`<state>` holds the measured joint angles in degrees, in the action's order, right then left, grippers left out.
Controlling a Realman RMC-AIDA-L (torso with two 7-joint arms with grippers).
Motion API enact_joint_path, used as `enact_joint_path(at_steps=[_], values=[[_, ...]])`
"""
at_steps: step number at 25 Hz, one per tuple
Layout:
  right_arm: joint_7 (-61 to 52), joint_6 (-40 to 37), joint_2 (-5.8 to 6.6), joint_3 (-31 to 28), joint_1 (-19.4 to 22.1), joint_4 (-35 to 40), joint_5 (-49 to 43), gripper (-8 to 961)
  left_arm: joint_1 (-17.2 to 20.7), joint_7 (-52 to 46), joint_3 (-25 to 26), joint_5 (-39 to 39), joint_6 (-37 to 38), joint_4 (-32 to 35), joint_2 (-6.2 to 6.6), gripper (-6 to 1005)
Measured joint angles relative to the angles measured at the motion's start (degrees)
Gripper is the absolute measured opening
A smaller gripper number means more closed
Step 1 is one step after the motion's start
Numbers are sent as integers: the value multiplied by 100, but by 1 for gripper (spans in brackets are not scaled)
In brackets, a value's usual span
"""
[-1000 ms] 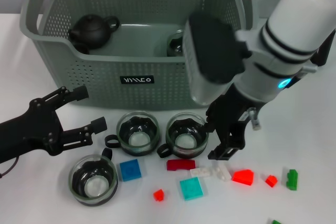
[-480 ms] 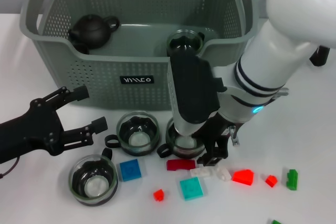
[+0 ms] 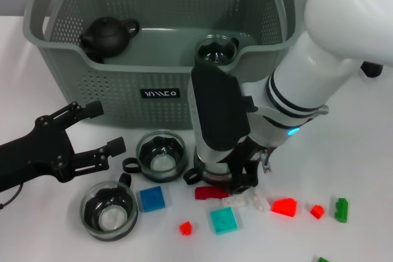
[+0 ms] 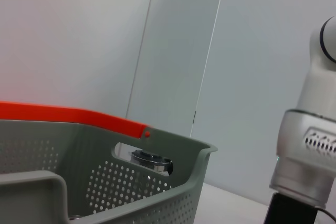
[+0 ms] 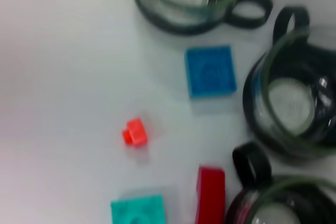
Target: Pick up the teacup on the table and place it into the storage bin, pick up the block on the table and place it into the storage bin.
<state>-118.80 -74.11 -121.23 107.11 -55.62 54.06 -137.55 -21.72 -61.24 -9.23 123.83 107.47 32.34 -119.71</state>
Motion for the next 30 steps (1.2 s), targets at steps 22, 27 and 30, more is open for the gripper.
enact_joint_path(at_steps=[22,27,30], values=[[8,-191,17,-243,-13,37,105,83,-44,21,0,0,3,0,2,939],[201,-1069,52,-1101,193,623,149,60,-34,18,0,1,2,0,0,939],[554,-1936,81,-1960,485,1223,330,63,-29,12,0,0,2,0,2,939]])
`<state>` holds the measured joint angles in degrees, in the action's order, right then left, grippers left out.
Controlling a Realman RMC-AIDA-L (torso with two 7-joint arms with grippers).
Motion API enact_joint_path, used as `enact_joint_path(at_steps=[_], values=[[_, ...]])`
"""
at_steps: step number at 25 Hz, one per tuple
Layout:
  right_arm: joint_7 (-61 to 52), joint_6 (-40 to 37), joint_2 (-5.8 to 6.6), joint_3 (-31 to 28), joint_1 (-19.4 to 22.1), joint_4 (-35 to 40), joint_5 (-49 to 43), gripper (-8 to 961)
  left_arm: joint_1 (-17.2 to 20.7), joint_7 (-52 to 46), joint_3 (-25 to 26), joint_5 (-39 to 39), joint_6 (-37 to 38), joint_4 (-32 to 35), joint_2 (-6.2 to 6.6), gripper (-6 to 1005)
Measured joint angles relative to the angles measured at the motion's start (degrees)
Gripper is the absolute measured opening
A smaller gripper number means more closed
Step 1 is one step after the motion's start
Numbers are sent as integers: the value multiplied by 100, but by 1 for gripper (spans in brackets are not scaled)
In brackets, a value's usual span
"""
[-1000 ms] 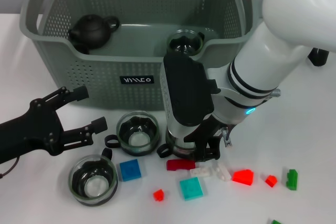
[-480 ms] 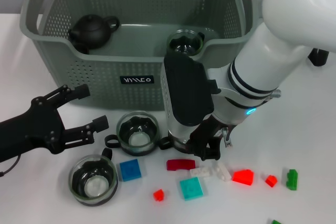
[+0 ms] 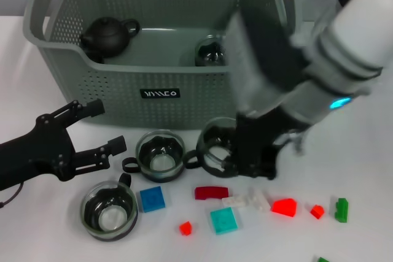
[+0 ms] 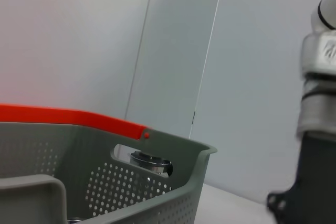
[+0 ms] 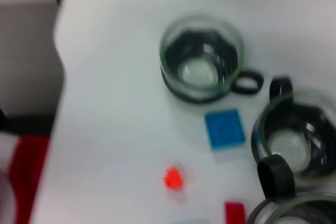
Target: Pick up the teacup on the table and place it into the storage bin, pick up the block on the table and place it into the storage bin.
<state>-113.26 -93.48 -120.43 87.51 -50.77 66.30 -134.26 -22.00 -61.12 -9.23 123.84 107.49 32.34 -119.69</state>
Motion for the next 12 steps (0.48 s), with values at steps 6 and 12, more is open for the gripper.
enact_joint_path(at_steps=[6,12], values=[[884,-1865,69,-2119,354,601,743,69,-37,-11,8,0,-38,0,12,939],[1475,-2014,541,-2929,1150,653,2645,74,-95,-14,9,0,-66,0,6,938]])
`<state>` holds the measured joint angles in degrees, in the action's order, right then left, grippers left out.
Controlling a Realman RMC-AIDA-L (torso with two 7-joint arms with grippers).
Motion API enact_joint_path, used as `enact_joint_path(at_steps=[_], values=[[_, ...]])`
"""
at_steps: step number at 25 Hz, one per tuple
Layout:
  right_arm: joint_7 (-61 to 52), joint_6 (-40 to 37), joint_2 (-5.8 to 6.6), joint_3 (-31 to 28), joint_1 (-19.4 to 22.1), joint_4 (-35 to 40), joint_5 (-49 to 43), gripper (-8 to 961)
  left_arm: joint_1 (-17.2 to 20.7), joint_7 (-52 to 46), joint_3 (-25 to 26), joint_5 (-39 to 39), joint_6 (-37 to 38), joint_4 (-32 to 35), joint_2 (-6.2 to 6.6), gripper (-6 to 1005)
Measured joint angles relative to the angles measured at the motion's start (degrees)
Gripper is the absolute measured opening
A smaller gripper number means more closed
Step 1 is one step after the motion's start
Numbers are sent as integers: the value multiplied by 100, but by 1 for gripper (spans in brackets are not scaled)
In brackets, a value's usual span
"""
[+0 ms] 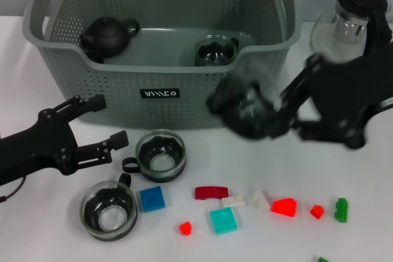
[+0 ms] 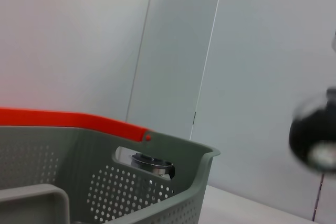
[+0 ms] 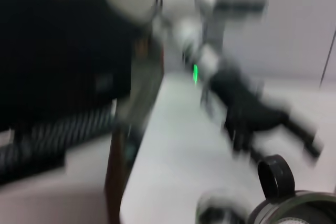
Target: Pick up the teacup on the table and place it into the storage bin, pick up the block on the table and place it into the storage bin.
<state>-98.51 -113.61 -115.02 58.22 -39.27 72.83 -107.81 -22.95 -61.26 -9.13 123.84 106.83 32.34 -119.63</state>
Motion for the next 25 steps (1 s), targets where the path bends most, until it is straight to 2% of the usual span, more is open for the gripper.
enact_joint_path(at_steps=[2,4,8,11,13,15,17,19,21,23,25], values=[[283,13,73,-342,209,-188,736,76,-14,0,-1,0,-4,0,0,938],[616,33,34,-816,340,-508,1312,78,-28,-1,0,0,-9,0,1,938],[867,316,-199,-1502,339,-1066,2004,82,-76,-43,-2,0,-14,0,-6,938],[665,1092,-426,-1638,222,-1053,2251,85,-108,-65,-1,0,-5,0,-8,938],[322,1708,-485,-1536,71,-954,2289,87,-124,-67,0,0,12,0,-16,938],[-191,2307,-432,-1299,-187,-887,2083,89,-122,-70,0,0,18,0,-22,938],[-701,2892,-324,-1018,-527,-875,1643,91,-100,-74,-1,0,7,0,-28,937],[-1227,3450,-216,-694,-902,-887,985,93,-74,-84,-1,0,-10,0,-32,937],[-1736,3861,-163,-341,-1312,-926,174,95,-57,-129,-1,0,-19,0,-37,937],[-2141,4100,-206,-117,-1716,-953,-669,97,-54,-188,-1,0,-21,0,-41,937],[-2500,4224,-367,-5,-2153,-975,-1701,99,-52,-230,-1,0,-25,0,-43,937]])
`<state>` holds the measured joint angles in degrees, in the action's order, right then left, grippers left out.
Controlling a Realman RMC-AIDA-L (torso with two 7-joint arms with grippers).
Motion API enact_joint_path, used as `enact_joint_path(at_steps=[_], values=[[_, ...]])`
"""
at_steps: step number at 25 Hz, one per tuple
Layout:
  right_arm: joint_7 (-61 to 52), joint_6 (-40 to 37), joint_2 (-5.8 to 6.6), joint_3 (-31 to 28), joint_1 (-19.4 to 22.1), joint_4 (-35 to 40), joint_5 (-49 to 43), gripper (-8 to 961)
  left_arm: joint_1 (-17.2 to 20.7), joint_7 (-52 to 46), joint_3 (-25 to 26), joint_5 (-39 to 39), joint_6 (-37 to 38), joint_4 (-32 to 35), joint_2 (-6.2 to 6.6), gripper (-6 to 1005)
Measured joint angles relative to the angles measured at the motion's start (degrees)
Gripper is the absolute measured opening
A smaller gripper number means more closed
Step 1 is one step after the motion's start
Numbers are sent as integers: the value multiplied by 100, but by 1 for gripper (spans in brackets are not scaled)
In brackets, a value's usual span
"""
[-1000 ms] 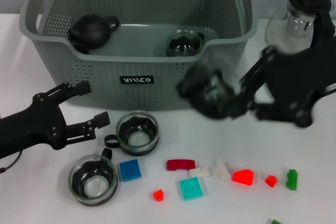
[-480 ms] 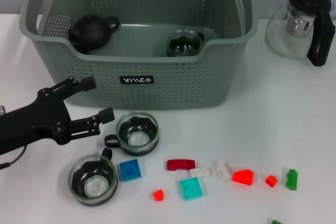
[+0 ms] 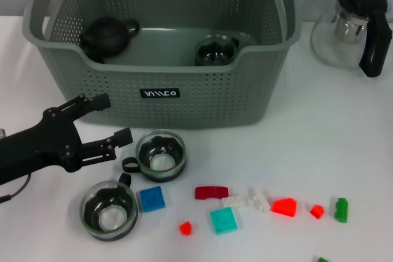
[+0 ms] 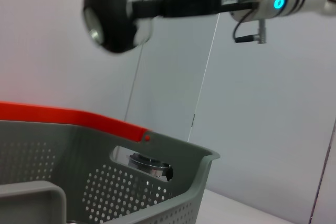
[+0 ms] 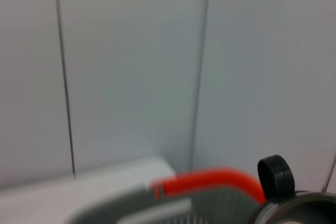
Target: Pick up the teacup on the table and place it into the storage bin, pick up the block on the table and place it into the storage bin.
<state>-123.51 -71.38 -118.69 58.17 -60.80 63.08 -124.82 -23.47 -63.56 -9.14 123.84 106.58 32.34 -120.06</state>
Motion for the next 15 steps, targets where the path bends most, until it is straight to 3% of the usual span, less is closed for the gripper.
enact_joint_path(at_steps=[3,6,15], values=[[-466,118,-174,245,-600,-228,-1330,102,0,-25,0,-1,2,0,0,937],[-1110,529,-209,879,-1044,-778,-2296,105,-4,-56,0,0,1,0,-5,937],[-1411,1913,-213,2014,-1482,-2546,-2559,113,8,-56,71,-7,-30,0,-8,936]])
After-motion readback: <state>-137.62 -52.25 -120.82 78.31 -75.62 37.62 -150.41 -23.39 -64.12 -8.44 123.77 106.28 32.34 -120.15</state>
